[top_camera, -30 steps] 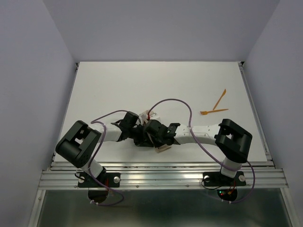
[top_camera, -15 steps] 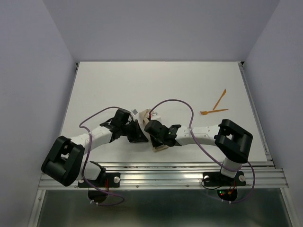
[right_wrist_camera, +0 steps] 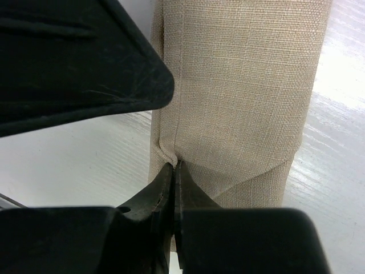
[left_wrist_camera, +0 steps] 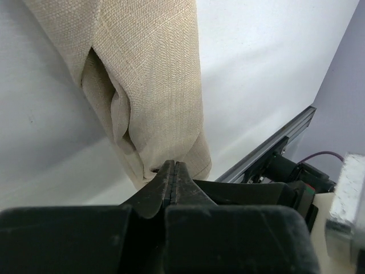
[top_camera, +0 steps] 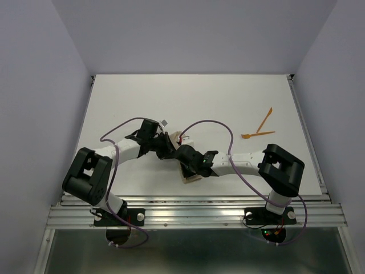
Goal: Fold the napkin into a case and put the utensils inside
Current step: Smooth out the smaller rectangle-folded napkin at the center of the board.
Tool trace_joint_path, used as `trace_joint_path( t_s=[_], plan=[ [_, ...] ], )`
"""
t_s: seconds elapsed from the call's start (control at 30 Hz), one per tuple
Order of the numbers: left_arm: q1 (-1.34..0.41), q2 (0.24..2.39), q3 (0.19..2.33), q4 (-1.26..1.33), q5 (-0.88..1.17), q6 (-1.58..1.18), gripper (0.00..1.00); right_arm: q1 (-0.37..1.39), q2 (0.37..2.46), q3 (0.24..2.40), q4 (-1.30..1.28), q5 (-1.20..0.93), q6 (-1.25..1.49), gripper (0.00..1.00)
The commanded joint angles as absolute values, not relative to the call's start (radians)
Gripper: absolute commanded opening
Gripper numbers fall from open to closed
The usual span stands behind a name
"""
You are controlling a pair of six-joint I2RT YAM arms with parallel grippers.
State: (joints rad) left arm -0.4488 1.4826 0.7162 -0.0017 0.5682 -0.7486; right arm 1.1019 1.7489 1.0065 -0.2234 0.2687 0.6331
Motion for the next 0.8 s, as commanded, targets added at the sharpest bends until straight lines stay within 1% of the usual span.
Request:
trace_joint_path(
  t_s=[0.0,0.07,0.13,0.17,0.2,0.4,0.53,0.63,0.67,0.77],
  plan=[
    [-0.466,1.538,0.746,0.017,0.607,-0.707,0.0,1.112,1.769,1.003,-0.225,0.25,0.644,0.06],
    [-0.466,1.574,0.746,0.006,0.603,-0.697,0.0,1.112,1.767,1.006,-0.229,0.247,0.643,0.08],
    [-0.466,1.612,0.741,0.003,0.592,-0.689,0.0,1.112,1.75,1.006,-0.238,0.249,0.643,0.21],
    [-0.466,1.621,0.738,0.003,0.588,-0.687,0.0,1.112,1.74,1.005,-0.238,0.25,0.643,0.29],
    [-0.466,1.632,0.735,0.003,0.581,-0.683,0.0,1.112,1.708,1.0,-0.238,0.253,0.644,0.48],
    [-0.466,1.649,0.73,0.002,0.578,-0.669,0.0,1.112,1.565,0.97,-0.25,0.305,0.666,0.5],
    [-0.466,1.66,0.735,0.002,0.581,-0.661,0.0,1.112,1.514,0.957,-0.256,0.344,0.704,0.48],
    [-0.466,1.667,0.736,0.002,0.583,-0.66,0.0,1.112,1.496,0.933,-0.255,0.382,0.749,0.32],
    [-0.466,1.667,0.738,0.002,0.584,-0.658,0.0,1.112,1.511,0.93,-0.256,0.385,0.759,0.21],
    [-0.466,1.672,0.739,0.002,0.584,-0.655,0.0,1.112,1.549,0.939,-0.261,0.359,0.764,0.07]
  ],
)
